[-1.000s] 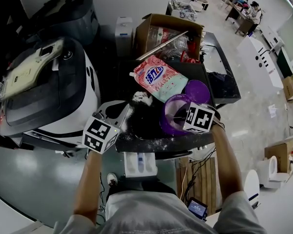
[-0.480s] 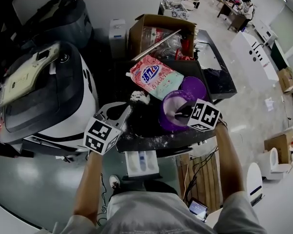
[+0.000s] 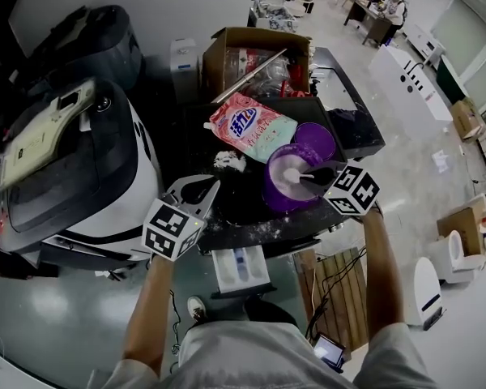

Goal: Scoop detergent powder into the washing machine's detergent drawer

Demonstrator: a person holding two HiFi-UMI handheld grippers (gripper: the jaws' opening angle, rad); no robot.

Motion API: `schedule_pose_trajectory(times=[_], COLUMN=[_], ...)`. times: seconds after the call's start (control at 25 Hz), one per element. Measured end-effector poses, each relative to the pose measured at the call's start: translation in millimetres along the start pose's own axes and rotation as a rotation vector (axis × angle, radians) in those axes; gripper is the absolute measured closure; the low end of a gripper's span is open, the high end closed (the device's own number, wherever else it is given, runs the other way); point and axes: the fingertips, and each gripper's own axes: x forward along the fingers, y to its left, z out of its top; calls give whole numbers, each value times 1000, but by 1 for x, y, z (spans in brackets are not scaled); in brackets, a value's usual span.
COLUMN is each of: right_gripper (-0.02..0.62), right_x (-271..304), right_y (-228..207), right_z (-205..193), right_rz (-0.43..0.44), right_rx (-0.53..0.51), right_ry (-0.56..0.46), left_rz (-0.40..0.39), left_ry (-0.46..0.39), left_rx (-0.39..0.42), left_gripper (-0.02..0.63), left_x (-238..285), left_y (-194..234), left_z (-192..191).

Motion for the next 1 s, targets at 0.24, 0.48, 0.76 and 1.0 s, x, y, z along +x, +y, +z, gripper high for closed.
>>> schedule_pose_trajectory(times=[0.24,0.48,0.76,1.0], right_gripper=[583,583,583,583], right_x=[-18,-33,-60,-87], right_y=[-1,3,6,20], right_z=[-2,-2,-1,-7], right_rz=[-79,-137,-196,-276], right_rx=[185,330,580,696], right_ry=[-61,-165,-385,-545], left_rz=[-35,-52,-77,-94], left_ry=[-14,-30,-53,-74], left_rx=[13,24,16,13], left_gripper=[600,600,600,600], left_x=[-10,-21,-27,-31], left_y=[-8,-11,-20,-29], left_z=[4,8,14,20])
